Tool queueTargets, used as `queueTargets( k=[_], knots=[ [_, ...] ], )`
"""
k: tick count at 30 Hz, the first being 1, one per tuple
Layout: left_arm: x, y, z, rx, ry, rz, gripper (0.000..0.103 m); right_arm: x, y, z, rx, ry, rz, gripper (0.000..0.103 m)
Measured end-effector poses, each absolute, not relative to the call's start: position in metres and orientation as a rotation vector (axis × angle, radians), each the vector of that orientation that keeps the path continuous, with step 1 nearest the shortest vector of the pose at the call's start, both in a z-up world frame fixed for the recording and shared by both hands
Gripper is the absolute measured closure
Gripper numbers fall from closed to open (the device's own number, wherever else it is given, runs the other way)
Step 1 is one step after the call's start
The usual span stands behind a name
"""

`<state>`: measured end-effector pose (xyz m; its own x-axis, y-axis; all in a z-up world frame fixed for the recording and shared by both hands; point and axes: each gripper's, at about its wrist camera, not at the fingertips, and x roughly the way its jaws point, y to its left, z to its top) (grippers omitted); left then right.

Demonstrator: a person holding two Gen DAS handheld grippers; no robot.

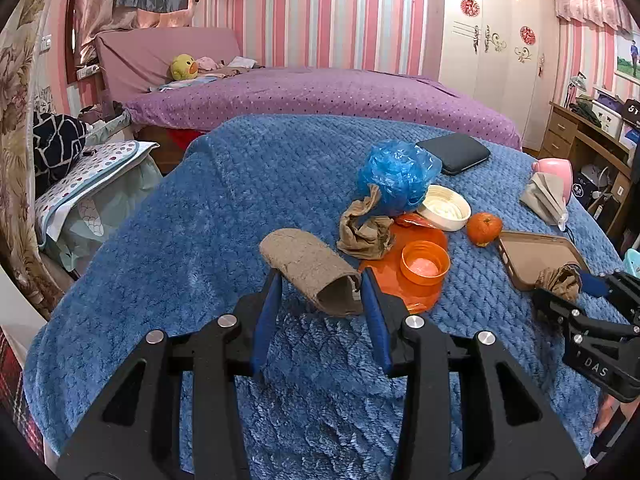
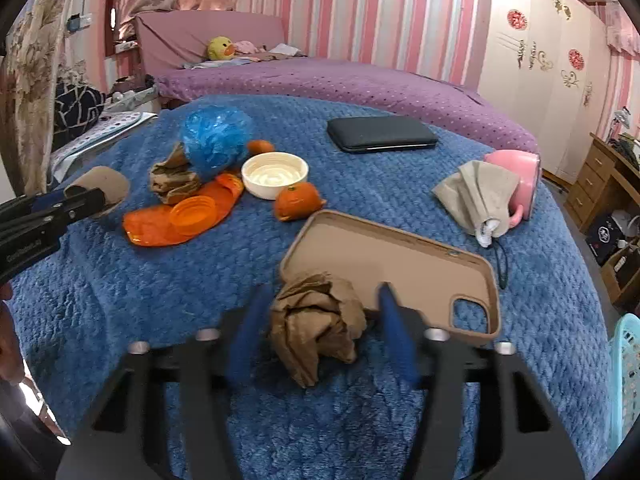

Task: Collect trash
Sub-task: 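Grasp the crumpled brown paper with the right gripper while the left gripper holds the tube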

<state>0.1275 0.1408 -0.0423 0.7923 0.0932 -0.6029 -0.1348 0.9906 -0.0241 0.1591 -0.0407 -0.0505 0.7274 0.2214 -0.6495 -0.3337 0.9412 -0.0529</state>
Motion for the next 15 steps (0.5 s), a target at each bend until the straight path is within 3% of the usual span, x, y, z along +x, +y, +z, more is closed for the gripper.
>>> queueTargets(
  k=[15],
  knots=[
    [0.128, 0.089, -0.016, -0.058, 0.596, 0.052, 0.064, 0.149, -0.111, -0.025, -0.127, 0.608, 0.242, 0.062]
  ],
)
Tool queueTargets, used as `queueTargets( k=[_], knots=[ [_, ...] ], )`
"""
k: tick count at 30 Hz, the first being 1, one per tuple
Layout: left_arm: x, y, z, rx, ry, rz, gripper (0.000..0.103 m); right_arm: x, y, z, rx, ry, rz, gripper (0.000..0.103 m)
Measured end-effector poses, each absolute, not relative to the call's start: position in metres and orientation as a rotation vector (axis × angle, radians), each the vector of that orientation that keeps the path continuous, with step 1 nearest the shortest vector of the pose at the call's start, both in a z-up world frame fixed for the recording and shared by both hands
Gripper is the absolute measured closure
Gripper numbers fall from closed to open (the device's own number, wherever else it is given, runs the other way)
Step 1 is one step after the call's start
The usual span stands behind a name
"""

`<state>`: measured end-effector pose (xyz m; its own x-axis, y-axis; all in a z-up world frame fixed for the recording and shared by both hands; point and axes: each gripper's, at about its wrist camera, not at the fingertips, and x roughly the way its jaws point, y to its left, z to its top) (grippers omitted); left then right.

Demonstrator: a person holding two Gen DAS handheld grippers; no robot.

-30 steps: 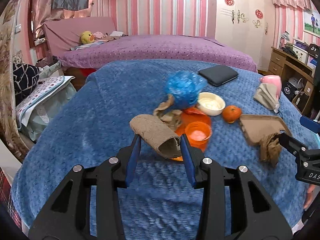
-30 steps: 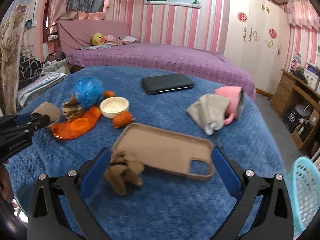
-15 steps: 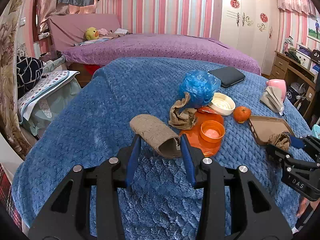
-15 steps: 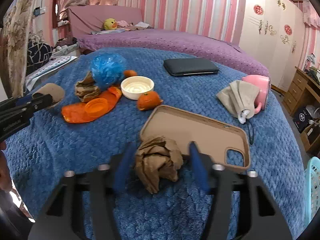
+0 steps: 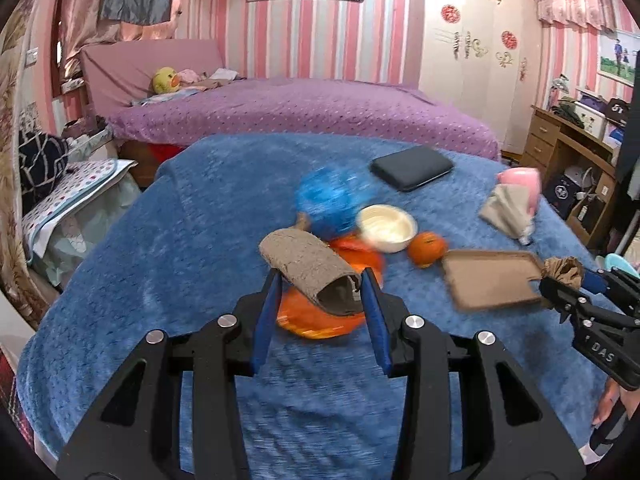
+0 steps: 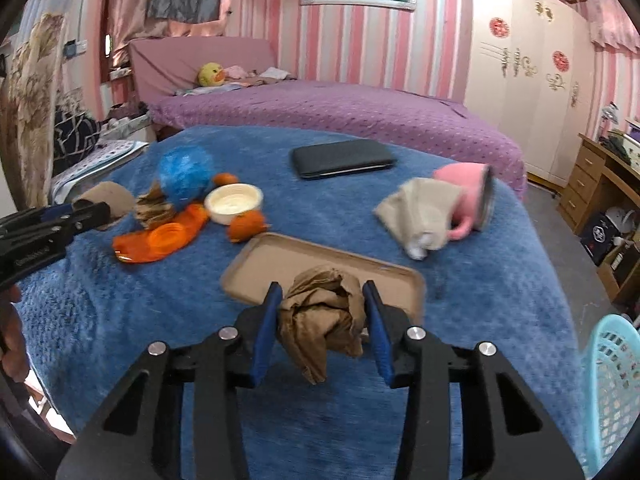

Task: Collect trash
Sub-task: 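Grasp the crumpled brown paper with the right gripper while the left gripper holds the tube, then carry the crumpled paper to the blue basket and open the right gripper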

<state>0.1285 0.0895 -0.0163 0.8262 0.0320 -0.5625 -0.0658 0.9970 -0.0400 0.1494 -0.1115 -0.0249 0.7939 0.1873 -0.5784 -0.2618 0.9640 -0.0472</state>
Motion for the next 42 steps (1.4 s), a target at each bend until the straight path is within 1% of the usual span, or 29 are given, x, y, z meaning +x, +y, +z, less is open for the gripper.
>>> queueTargets(
  k=[5, 16, 23, 33, 37, 42],
  knots=[
    [0.13, 0.054, -0.009, -0.053, 0.577, -0.001, 0.064, 0.152, -0.148, -0.019, -0.125, 0.599, 0.191, 0.062],
    [0.134, -0.017, -0.012, -0.005, 0.572, -0.083, 0.064, 0.155, -0.217, -0.014, -0.11, 0.597, 0.106, 0.062],
    [0.134, -0.045, -0.01, -0.011, 0.57, -0.11, 0.064, 0.153, -0.268, -0.012, -0.069, 0.602, 0.039, 0.062],
    [0.128, -0.1, 0.007, 0.045, 0.52, -0.139, 0.063, 0.137, -0.334, -0.011, -0.046, 0.604, -0.039, 0.062],
    [0.13, -0.126, 0.005, 0.018, 0.534, -0.178, 0.063, 0.129, -0.36, -0.01, -0.026, 0.6, -0.072, 0.062],
    [0.123, -0.166, -0.003, 0.062, 0.531, -0.216, 0.063, 0.117, -0.394, -0.011, -0.015, 0.603, -0.116, 0.062]
  ],
)
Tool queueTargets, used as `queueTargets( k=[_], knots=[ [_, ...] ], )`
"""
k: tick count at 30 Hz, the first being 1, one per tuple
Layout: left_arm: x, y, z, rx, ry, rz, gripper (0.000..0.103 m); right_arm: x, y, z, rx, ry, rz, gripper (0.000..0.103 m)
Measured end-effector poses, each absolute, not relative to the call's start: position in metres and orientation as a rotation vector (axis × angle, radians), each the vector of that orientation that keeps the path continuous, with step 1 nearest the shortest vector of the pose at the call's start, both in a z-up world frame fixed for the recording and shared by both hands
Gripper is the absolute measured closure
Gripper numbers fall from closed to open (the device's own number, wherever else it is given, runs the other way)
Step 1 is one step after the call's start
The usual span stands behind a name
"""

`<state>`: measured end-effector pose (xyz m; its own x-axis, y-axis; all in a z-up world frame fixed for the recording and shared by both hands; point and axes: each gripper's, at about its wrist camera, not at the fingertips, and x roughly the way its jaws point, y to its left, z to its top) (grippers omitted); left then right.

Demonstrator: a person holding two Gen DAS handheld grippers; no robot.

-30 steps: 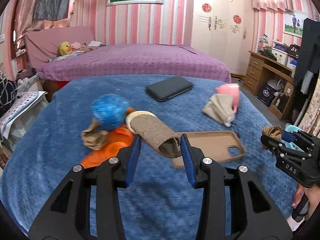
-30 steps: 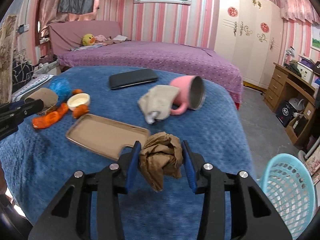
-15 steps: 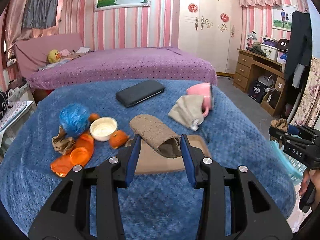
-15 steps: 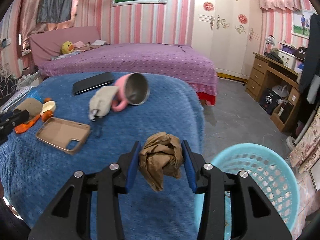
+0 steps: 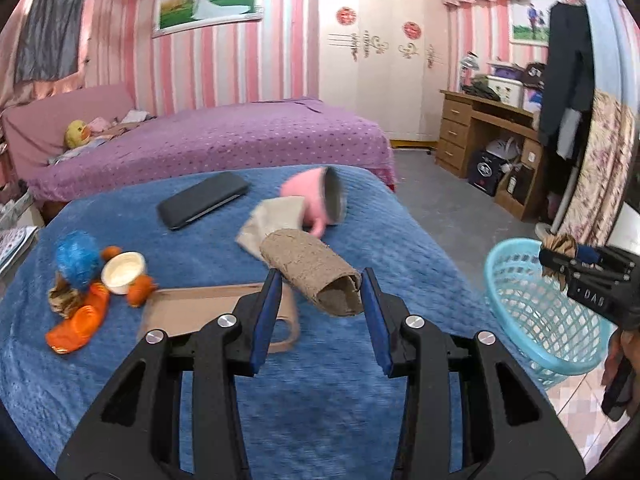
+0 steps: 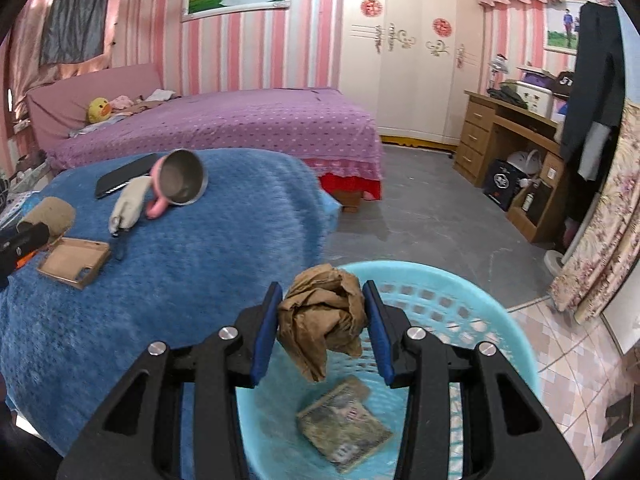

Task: Collect trash
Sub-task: 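Carry the crumpled paper to the blue basket and open the right gripper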

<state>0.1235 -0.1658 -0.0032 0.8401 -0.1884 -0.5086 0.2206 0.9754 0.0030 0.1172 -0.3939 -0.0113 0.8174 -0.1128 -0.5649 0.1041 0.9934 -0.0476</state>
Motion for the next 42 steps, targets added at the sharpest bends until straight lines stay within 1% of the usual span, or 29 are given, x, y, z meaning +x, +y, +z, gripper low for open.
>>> queueTargets(
  k=[14, 23, 26, 29, 30, 31, 34, 35, 37, 39, 42],
  knots=[
    [0.12, -0.272, -0.021, 0.095, 0.555, -0.393, 0.063, 0.088, -0.485, -0.029, 0.06, 0.619, -0.262, 0.062],
    [0.115, -0.33, -0.028, 0.09, 0.56, -0.557, 0.062, 0.079, -0.51, -0.035, 0.069, 0.615, -0.308, 0.062],
    [0.113, -0.345, -0.027, 0.101, 0.553, -0.575, 0.06, 0.074, -0.522, -0.034, 0.105, 0.594, -0.324, 0.062],
    [0.115, -0.357, -0.025, 0.105, 0.553, -0.593, 0.054, 0.071, -0.527, -0.035, 0.125, 0.582, -0.33, 0.062],
    [0.116, -0.358, -0.024, 0.109, 0.554, -0.594, 0.047, 0.07, -0.528, -0.035, 0.127, 0.58, -0.33, 0.062],
    [0.117, -0.361, -0.024, 0.113, 0.554, -0.584, 0.038, 0.07, -0.528, -0.035, 0.129, 0.579, -0.329, 0.062],
    [0.125, -0.357, -0.022, 0.109, 0.545, -0.544, 0.021, 0.07, -0.527, -0.036, 0.133, 0.574, -0.321, 0.062],
    [0.127, -0.354, -0.021, 0.107, 0.544, -0.535, 0.019, 0.071, -0.526, -0.036, 0.134, 0.572, -0.318, 0.062],
    [0.131, -0.345, -0.021, 0.107, 0.542, -0.504, 0.012, 0.071, -0.523, -0.036, 0.133, 0.571, -0.313, 0.062],
    [0.138, -0.335, -0.02, 0.104, 0.541, -0.47, 0.009, 0.071, -0.521, -0.037, 0.127, 0.574, -0.307, 0.062],
    [0.147, -0.319, -0.022, 0.091, 0.561, -0.432, 0.008, 0.074, -0.518, -0.037, 0.129, 0.574, -0.299, 0.061]
  ],
)
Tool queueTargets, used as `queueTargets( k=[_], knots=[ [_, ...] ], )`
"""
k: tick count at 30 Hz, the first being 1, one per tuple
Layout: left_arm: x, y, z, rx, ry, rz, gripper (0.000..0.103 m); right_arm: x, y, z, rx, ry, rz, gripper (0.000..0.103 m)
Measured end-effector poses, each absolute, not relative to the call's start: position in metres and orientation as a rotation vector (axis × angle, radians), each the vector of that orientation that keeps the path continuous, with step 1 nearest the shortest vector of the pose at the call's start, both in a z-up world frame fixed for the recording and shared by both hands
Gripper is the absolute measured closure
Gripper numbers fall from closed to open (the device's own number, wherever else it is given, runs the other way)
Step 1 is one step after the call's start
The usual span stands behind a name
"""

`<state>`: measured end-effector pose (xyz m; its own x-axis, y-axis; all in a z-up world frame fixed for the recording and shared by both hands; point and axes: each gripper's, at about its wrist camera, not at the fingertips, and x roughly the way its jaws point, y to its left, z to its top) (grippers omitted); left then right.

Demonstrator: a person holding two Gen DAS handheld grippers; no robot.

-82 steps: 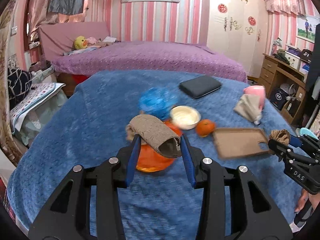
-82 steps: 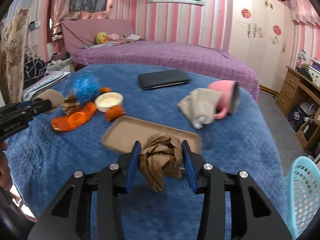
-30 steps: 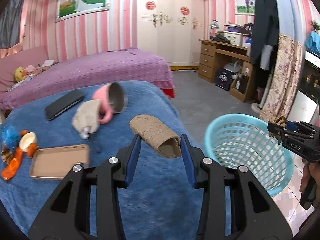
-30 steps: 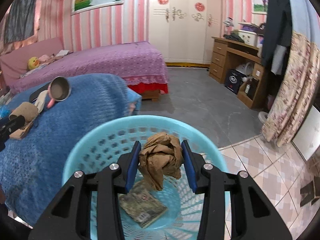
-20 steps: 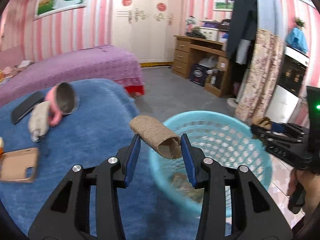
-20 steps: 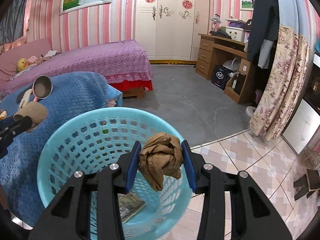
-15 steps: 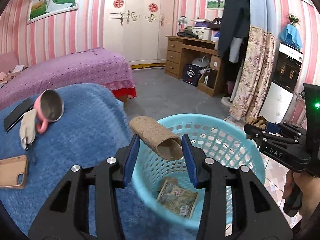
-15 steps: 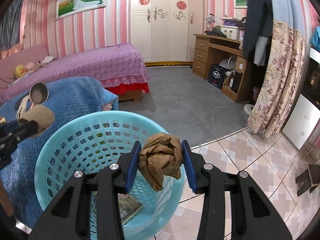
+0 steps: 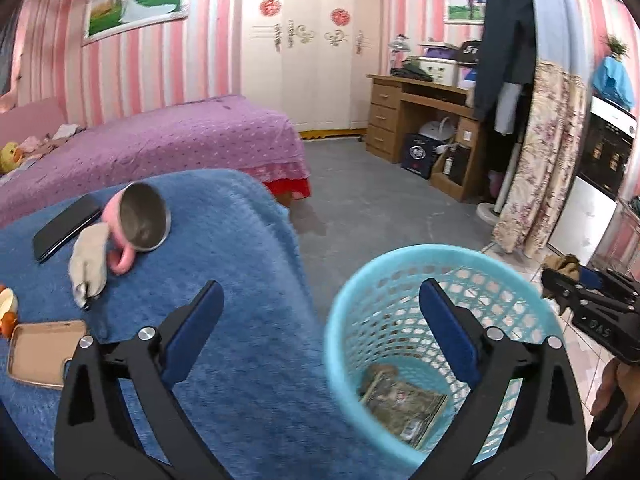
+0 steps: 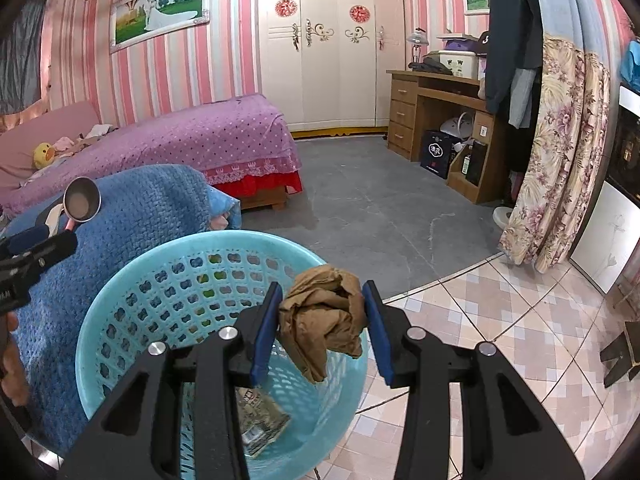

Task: Collect trash
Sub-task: 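Carry the crumpled paper to the blue basket and open the right gripper, then grasp the orange plastic cup with the left gripper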

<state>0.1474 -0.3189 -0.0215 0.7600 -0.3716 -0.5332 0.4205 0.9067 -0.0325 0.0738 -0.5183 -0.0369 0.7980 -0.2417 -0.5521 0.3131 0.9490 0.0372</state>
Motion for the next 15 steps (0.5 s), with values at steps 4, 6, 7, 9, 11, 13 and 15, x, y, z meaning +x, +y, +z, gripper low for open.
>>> queueTargets(
  k=[4, 6, 7, 9, 11, 13, 15],
  knots=[
    [0.151, -0.305, -0.024, 0.095, 0.564, -0.395, 0.007, 0.081, -0.51, -0.036, 0.118, 0.575, -0.289, 0.06],
    [0.151, -0.298, -0.023, 0.093, 0.562, -0.381, 0.007, 0.085, -0.505, -0.035, 0.111, 0.573, -0.292, 0.059],
    [0.152, -0.296, -0.022, 0.091, 0.561, -0.379, 0.007, 0.086, -0.503, -0.035, 0.106, 0.572, -0.295, 0.059],
    [0.151, -0.292, -0.02, 0.088, 0.558, -0.374, 0.006, 0.09, -0.499, -0.033, 0.094, 0.568, -0.309, 0.052],
    [0.149, -0.285, -0.018, 0.092, 0.551, -0.368, 0.006, 0.091, -0.496, -0.032, 0.09, 0.557, -0.321, 0.039],
    [0.147, -0.28, -0.016, 0.101, 0.543, -0.361, 0.006, 0.093, -0.49, -0.028, 0.087, 0.543, -0.33, 0.033],
    [0.145, -0.273, -0.014, 0.107, 0.536, -0.353, 0.006, 0.095, -0.486, -0.025, 0.082, 0.535, -0.341, 0.026]
  ],
)
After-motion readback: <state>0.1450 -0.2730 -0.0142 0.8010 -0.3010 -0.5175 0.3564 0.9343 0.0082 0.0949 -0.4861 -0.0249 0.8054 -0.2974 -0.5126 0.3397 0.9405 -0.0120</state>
